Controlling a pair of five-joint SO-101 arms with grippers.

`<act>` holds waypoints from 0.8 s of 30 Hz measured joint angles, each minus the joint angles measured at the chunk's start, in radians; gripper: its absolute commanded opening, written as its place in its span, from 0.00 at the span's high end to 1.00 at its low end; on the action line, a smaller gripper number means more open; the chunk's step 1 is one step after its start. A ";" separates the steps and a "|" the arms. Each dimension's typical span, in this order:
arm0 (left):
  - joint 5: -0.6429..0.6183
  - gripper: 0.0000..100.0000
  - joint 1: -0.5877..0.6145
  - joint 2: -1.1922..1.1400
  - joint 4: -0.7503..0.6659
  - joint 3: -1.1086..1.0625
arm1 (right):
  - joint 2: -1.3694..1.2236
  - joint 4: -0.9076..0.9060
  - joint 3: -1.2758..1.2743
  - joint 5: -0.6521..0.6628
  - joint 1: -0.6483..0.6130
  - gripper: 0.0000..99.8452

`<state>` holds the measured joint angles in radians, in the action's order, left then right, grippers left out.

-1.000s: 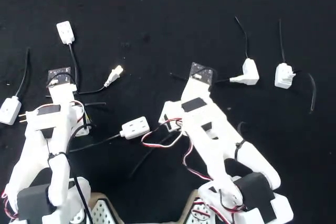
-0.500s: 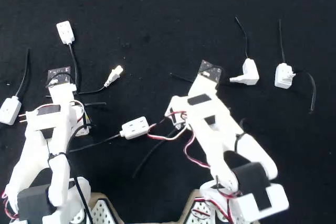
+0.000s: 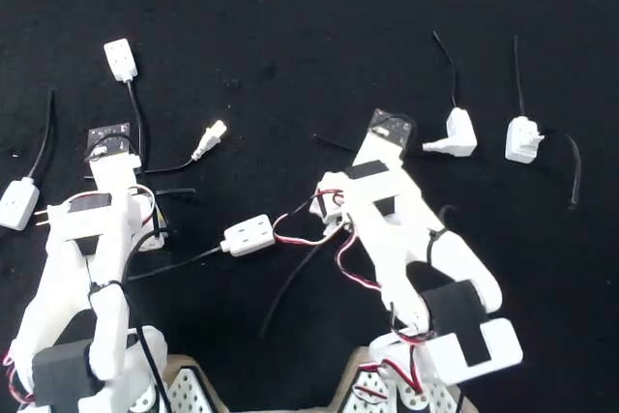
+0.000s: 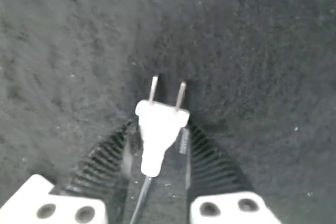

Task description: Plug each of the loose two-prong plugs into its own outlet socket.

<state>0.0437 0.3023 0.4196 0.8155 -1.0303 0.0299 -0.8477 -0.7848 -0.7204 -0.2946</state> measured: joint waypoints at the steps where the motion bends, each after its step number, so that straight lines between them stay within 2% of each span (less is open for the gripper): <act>1: 0.000 0.85 0.000 0.000 0.000 0.000 | 0.011 0.000 -0.002 0.014 0.000 0.99; 5: 0.000 0.85 0.000 0.000 0.000 0.000 | 0.058 0.002 -0.002 0.118 -0.005 0.99; 8: 0.000 0.85 0.000 0.000 0.000 0.000 | 0.124 0.003 -0.002 0.272 -0.005 0.99; 13: 0.000 0.85 0.000 0.000 0.000 0.000 | 0.259 -0.017 -0.002 0.592 -0.005 0.99; 21: 0.000 0.85 0.000 0.000 0.000 0.000 | 0.473 -0.186 0.043 1.165 -0.005 0.99; 24: 0.000 0.85 0.000 0.000 0.000 0.000 | 0.542 -0.242 0.104 1.321 -0.005 0.99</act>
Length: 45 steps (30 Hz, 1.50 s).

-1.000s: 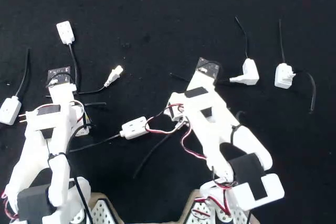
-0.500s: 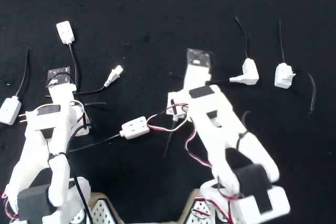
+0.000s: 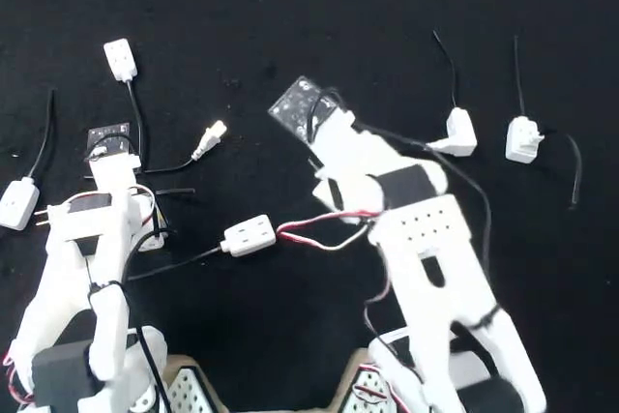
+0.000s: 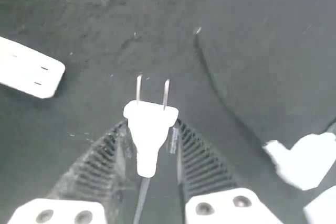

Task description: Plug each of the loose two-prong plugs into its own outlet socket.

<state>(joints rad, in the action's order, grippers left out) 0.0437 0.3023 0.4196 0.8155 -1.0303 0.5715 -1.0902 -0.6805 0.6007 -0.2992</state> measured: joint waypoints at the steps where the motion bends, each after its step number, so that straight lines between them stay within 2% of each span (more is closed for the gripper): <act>1: 0.000 0.85 0.000 0.000 0.000 0.000 | 0.018 -0.014 0.017 0.032 0.000 0.99; 7: 0.000 0.85 0.000 0.000 0.000 0.000 | 0.080 -0.103 0.035 0.252 0.000 0.99; 9: 0.000 0.85 0.000 0.000 0.000 0.000 | 0.087 -0.138 -0.021 0.322 0.000 0.99; 12: 0.000 0.85 0.000 0.000 0.000 0.000 | 0.089 -0.141 -0.163 0.361 0.000 0.99; 17: 0.000 0.85 0.000 0.000 0.000 0.000 | 0.089 0.008 -0.423 0.339 -0.002 0.97; 20: 0.000 0.85 0.000 0.000 0.000 0.000 | 0.089 0.104 -0.511 0.258 -0.003 0.83; 22: 0.000 0.85 0.000 0.000 0.000 0.000 | 0.089 0.107 -0.514 0.215 -0.003 0.75; 24: 0.000 0.85 0.000 0.000 0.000 0.000 | 0.089 0.086 -0.516 0.199 -0.003 0.72; 28: 0.000 0.85 0.000 0.000 0.000 0.000 | 0.089 0.008 -0.482 0.178 -0.003 0.76; 33: 0.000 0.85 0.000 0.000 0.000 0.000 | 0.089 -0.029 -0.399 0.089 -0.003 0.82; 37: 0.000 0.85 0.000 0.000 0.000 0.000 | 0.080 0.028 -0.397 0.074 -0.003 0.82; 45: 0.000 0.85 0.000 0.000 0.000 0.000 | -0.097 0.120 -0.405 0.071 -0.005 0.82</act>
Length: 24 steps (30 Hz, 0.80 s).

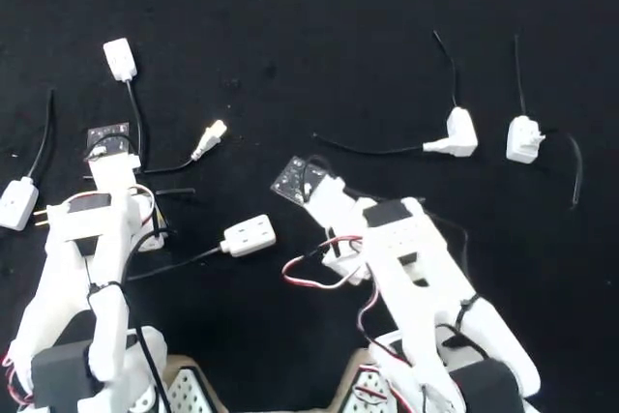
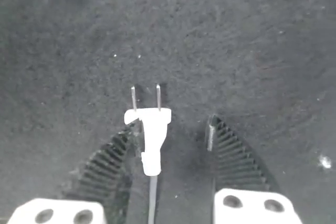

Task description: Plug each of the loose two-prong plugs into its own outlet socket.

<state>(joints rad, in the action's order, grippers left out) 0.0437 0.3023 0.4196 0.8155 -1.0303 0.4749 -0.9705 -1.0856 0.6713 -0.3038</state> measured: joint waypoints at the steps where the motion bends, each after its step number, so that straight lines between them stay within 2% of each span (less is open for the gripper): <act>1: 0.000 0.85 0.000 0.000 0.000 0.000 | -0.008 0.000 0.002 0.000 0.000 0.82; 13: 0.000 0.85 0.000 0.000 0.000 0.000 | -0.003 -0.003 -0.021 0.064 -0.002 0.82; 24: 0.000 0.85 0.000 0.000 0.000 0.000 | -0.003 -0.011 -0.034 0.071 -0.018 0.84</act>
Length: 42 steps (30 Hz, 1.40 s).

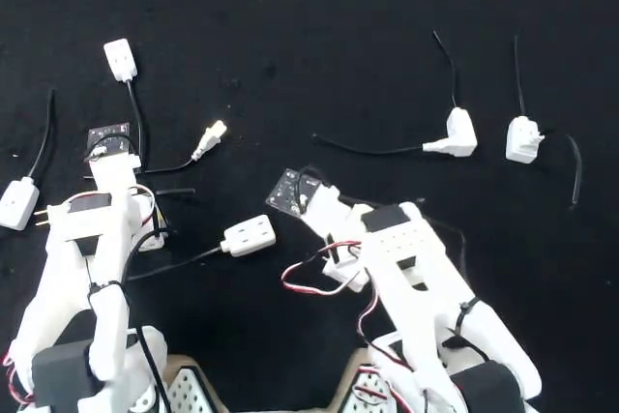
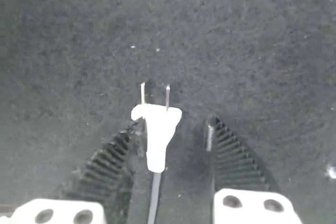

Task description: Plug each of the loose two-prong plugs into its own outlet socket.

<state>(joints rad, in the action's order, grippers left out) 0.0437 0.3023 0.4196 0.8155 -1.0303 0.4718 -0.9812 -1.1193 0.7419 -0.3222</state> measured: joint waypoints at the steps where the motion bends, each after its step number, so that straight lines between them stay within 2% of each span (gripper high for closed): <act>1: 0.000 0.85 0.000 0.000 0.000 0.000 | 0.000 -0.005 -0.008 0.000 -0.026 0.86; 7: 0.000 0.85 0.000 0.000 0.000 0.000 | -0.020 -0.009 -0.040 -0.017 -0.072 0.99; 19: 0.000 0.85 0.000 0.000 0.000 0.000 | -0.020 -0.009 -0.049 -0.074 -0.072 0.98; 24: 0.000 0.85 0.000 0.000 0.000 0.000 | -0.020 -0.011 -0.049 -0.087 -0.072 0.83; 28: 0.000 0.85 0.000 0.000 0.000 0.000 | -0.021 -0.020 -0.040 -0.149 -0.081 0.88; 37: 0.000 0.85 0.000 0.000 0.000 0.000 | -0.021 -0.015 -0.038 -0.163 -0.075 0.97; 42: 0.000 0.85 0.000 0.000 0.000 0.000 | 0.005 -0.028 -0.038 -0.164 -0.075 0.93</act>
<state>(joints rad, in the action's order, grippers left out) 0.0437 0.3023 0.4196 0.8155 -1.0303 0.4764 -1.0088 -1.1577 0.5777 -0.3974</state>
